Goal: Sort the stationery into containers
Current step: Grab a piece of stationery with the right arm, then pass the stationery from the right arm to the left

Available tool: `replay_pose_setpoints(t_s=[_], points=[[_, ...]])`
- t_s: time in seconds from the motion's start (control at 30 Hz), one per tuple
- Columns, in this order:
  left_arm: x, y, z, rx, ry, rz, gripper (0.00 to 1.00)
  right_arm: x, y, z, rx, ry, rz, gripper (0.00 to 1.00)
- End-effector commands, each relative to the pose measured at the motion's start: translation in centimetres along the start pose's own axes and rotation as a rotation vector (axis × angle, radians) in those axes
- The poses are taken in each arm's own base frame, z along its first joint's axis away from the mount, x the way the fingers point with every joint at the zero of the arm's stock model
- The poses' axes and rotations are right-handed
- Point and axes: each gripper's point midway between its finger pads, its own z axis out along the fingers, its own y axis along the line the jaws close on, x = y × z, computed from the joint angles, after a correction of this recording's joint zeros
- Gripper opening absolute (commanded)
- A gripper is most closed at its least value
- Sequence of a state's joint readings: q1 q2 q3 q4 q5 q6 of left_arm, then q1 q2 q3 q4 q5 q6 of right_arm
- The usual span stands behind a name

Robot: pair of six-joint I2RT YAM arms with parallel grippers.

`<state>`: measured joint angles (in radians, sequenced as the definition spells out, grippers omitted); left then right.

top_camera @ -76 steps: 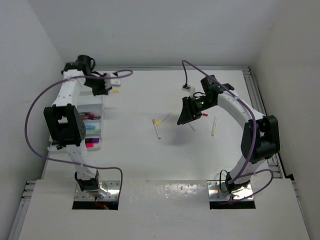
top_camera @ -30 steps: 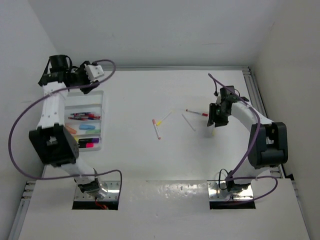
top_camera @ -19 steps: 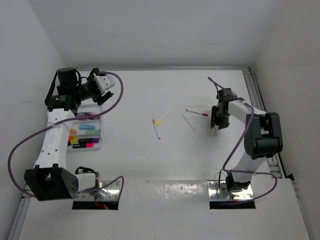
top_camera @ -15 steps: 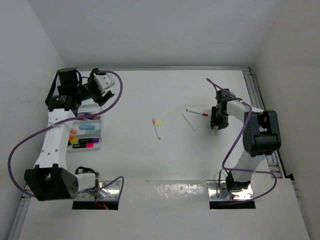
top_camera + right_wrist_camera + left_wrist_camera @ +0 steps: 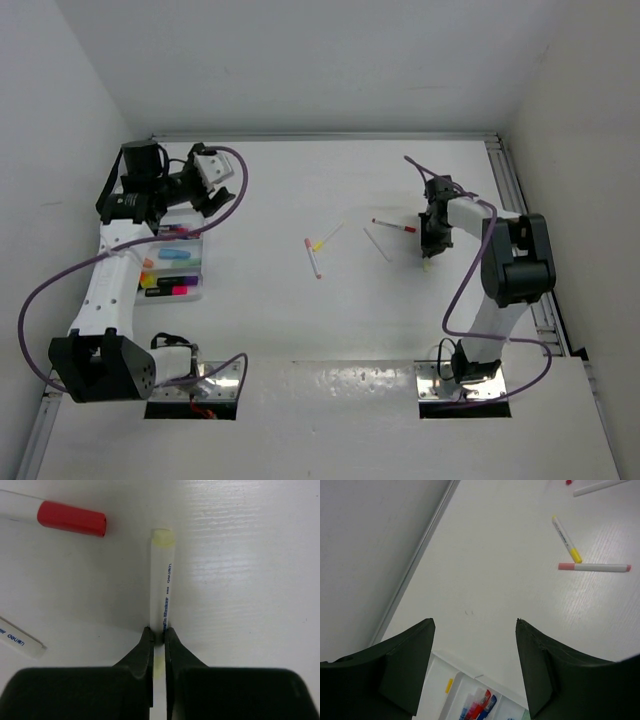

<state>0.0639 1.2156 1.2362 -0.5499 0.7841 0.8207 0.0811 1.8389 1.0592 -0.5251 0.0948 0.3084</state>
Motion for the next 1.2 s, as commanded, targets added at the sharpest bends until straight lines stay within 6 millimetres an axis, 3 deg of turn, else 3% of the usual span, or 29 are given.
replay_pose_setpoints(t_s=[0.0, 0.07, 0.13, 0.17, 0.23, 0.33, 0.4, 0.43, 0.67, 0.8, 0.97, 1.17], points=[[-2.1, -2.4, -0.1, 0.088, -0.081, 0.059, 0.72, 2.3, 0.8, -0.3, -0.067, 0.053, -0.031, 0.00], [-2.0, -4.2, 0.3, 0.156, -0.088, 0.085, 0.71, 2.3, 2.8, -1.8, -0.189, 0.034, -0.056, 0.00], [-2.5, -6.2, 0.8, 0.232, -0.104, 0.173, 0.71, 2.2, 5.9, -4.7, -0.380, 0.007, -0.106, 0.00], [-2.8, -8.2, 1.0, 0.298, -0.107, 0.198, 0.71, 2.3, 7.3, -6.0, -0.447, 0.004, -0.134, 0.00], [-3.5, -10.6, 1.6, 0.375, -0.129, 0.254, 0.70, 3.5, 10.6, -9.3, -0.625, 0.029, -0.191, 0.00], [-5.1, -14.0, 2.3, 0.487, -0.196, 0.275, 0.70, 4.7, 13.9, -12.3, -0.797, 0.045, -0.243, 0.00], [-5.1, -16.0, 2.9, 0.555, -0.192, 0.273, 0.69, 6.1, 16.8, -14.6, -0.933, 0.095, -0.284, 0.00], [-5.4, -18.0, 3.4, 0.621, -0.196, 0.280, 0.68, 6.9, 18.4, -15.8, -1.001, 0.126, -0.321, 0.00], [-6.0, -24.6, 4.3, 0.793, -0.160, 0.436, 0.61, 10.6, 22.1, -19.4, -1.190, 0.284, -0.491, 0.00], [-6.0, -27.9, 4.2, 0.883, -0.149, 0.490, 0.55, 11.0, 23.2, -20.5, -1.243, 0.312, -0.520, 0.00], [-6.0, -29.0, 5.0, 0.892, -0.130, 0.504, 0.54, 12.1, 23.8, -21.7, -1.274, 0.345, -0.568, 0.00], [-6.1, -28.6, 5.9, 0.857, -0.105, 0.518, 0.54, 13.5, 24.2, -22.5, -1.289, 0.355, -0.628, 0.00]])
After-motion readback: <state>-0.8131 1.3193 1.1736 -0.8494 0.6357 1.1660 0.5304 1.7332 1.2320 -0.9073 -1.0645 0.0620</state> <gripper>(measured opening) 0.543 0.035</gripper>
